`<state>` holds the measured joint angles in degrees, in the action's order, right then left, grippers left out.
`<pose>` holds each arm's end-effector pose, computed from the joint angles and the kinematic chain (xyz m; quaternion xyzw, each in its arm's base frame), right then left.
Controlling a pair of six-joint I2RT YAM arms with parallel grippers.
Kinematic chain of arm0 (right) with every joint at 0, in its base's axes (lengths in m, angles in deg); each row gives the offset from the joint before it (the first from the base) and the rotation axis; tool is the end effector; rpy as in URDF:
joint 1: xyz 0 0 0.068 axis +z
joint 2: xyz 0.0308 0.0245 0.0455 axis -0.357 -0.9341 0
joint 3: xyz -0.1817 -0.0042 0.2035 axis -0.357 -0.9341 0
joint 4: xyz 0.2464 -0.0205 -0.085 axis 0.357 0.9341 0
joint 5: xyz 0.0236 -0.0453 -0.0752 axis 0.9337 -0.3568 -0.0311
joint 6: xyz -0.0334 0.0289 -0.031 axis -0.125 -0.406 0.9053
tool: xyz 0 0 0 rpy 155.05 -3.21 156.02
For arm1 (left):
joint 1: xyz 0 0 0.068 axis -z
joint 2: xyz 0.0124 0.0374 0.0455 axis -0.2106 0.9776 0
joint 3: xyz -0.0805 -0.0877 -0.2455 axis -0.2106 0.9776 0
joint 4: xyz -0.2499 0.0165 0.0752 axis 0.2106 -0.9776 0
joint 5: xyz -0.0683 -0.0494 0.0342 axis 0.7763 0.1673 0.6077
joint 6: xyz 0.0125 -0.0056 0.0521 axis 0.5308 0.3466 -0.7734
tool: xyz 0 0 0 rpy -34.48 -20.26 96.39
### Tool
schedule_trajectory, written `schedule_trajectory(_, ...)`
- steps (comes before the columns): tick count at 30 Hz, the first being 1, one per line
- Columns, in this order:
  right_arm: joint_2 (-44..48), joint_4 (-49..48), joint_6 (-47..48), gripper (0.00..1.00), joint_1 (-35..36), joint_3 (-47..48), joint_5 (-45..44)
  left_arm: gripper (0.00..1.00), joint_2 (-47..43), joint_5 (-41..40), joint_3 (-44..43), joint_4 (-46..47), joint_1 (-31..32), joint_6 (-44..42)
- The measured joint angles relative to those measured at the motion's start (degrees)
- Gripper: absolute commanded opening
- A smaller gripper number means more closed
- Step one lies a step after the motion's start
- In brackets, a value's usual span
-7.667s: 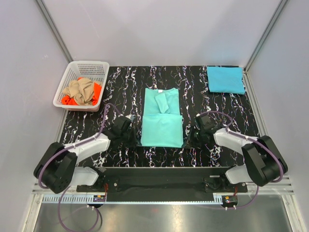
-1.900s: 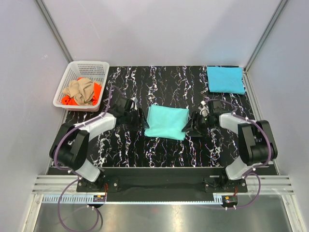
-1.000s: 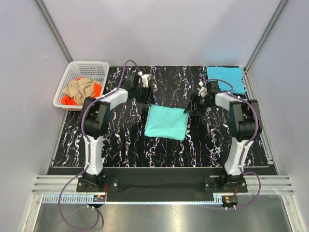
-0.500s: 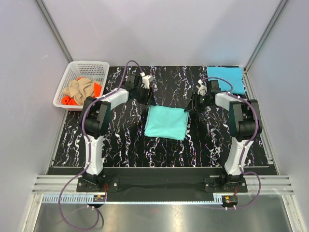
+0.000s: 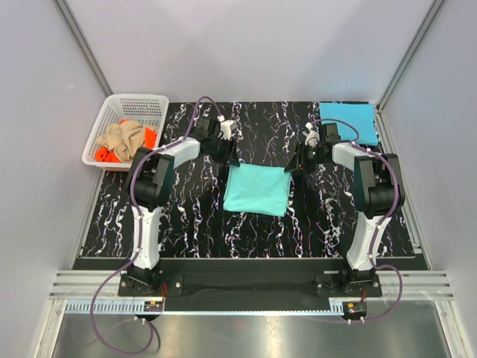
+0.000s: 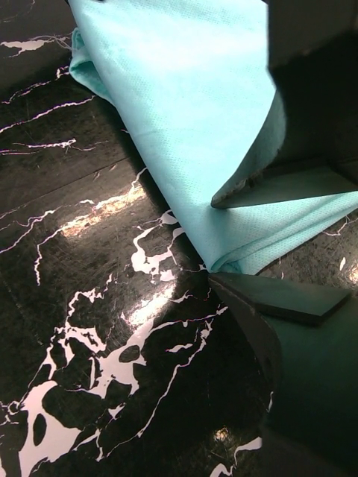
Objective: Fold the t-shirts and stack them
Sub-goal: Fold the tshirt
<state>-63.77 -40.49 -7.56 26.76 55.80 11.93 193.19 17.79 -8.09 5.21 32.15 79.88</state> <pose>0.3997 0.0625 0.1492 -0.0434 0.9172 0.3395 0.2040 0.4331 -0.1771 0.1511 0.1927 0.8961 -0.3166 0.2442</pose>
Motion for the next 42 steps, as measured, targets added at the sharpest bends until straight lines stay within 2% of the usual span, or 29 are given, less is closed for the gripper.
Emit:
schedule_trajectory(3,0.0,-0.1,0.0,0.31,0.0,0.0,0.1,0.28,0.0,0.3,0.0,0.0,0.0,0.2)
schedule_trajectory(4,0.0,-0.2,-0.1,0.24,0.0,0.0,0.2,0.22,0.0,0.4,0.0,0.0,0.0,0.3)
schedule_trajectory(5,0.0,-0.4,-0.1,0.19,0.0,0.0,0.2,0.06,0.1,0.4,-0.1,0.0,0.0,0.4)
schedule_trajectory(6,0.0,-0.6,-0.3,0.14,0.0,0.0,0.3,0.0,0.1,0.5,-0.2,0.0,0.0,0.8)
schedule_trajectory(7,0.0,-0.8,-0.3,0.07,0.0,0.0,0.4,0.0,0.2,0.6,-0.2,0.1,0.0,0.9)
schedule_trajectory(10,0.0,-1.6,-0.6,0.0,0.0,0.0,1.3,0.0,0.2,1.0,-0.2,0.2,0.0,1.9)
schedule_trajectory(22,1.0,-3.4,-0.9,0.0,0.0,-1.2,4.1,0.0,-3.4,2.5,0.0,1.7,-0.1,8.7)
schedule_trajectory(26,2.3,-4.1,-1.4,0.0,0.0,-1.6,6.0,0.0,-7.8,0.0,2.9,1.9,0.0,10.1)
schedule_trajectory(31,3.0,-10.1,-5.0,0.01,0.0,-2.1,11.0,0.0,-13.7,-5.8,6.9,2.3,0.0,11.7)
schedule_trajectory(34,1.4,-12.7,-7.0,0.03,0.0,-0.9,12.7,0.0,-13.1,-7.0,6.8,3.9,-0.7,12.8)
schedule_trajectory(38,-2.0,-14.2,-8.2,0.06,0.0,0.5,13.2,0.0,-8.3,-7.6,3.9,3.9,-2.2,13.3)
schedule_trajectory(39,-2.7,-14.1,-8.2,0.17,0.0,0.9,13.0,0.0,-7.0,-7.6,3.2,4.0,-2.4,13.3)
schedule_trajectory(42,-5.6,-12.9,-8.4,0.28,0.0,3.6,11.7,0.01,-2.5,-7.5,0.4,3.9,-3.1,13.7)
